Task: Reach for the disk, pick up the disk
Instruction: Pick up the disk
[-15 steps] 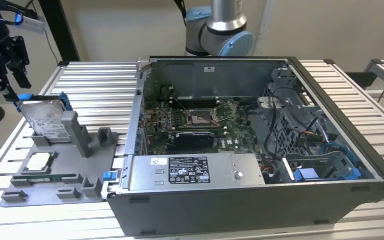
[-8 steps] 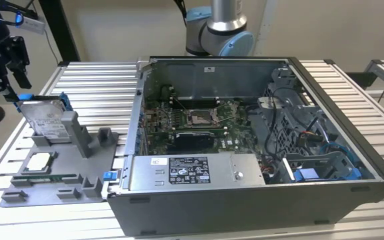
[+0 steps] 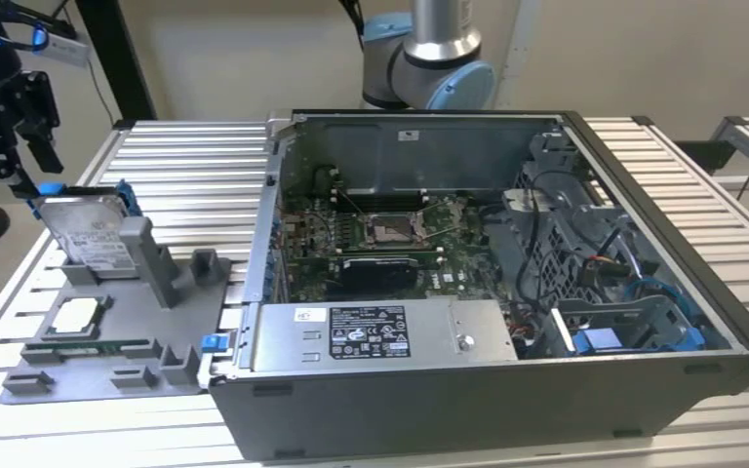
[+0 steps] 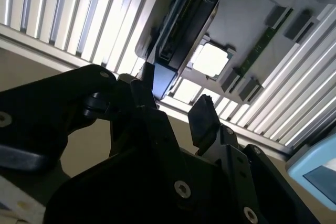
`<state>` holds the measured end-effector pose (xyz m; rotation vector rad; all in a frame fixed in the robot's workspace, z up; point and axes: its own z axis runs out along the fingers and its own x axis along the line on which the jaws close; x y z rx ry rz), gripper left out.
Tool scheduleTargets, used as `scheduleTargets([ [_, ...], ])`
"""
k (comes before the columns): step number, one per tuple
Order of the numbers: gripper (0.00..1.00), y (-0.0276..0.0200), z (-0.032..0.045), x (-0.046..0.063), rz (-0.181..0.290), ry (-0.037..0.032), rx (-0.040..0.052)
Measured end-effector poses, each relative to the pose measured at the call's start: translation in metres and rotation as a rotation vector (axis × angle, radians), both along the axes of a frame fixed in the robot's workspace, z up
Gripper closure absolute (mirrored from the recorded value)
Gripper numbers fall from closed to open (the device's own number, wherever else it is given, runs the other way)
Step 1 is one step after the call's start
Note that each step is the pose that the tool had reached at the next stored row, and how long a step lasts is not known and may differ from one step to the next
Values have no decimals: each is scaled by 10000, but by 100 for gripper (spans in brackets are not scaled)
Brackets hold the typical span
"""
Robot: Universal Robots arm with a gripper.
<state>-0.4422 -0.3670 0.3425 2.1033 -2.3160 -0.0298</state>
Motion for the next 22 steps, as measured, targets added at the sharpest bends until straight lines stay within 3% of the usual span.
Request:
scheduleTargets([
  [6,0,68,-79,0,1,-42,-6],
  [13,0,71,-186,-1,4,-40,-77],
  [22,0,71,-351,-1,19,-41,-83],
])
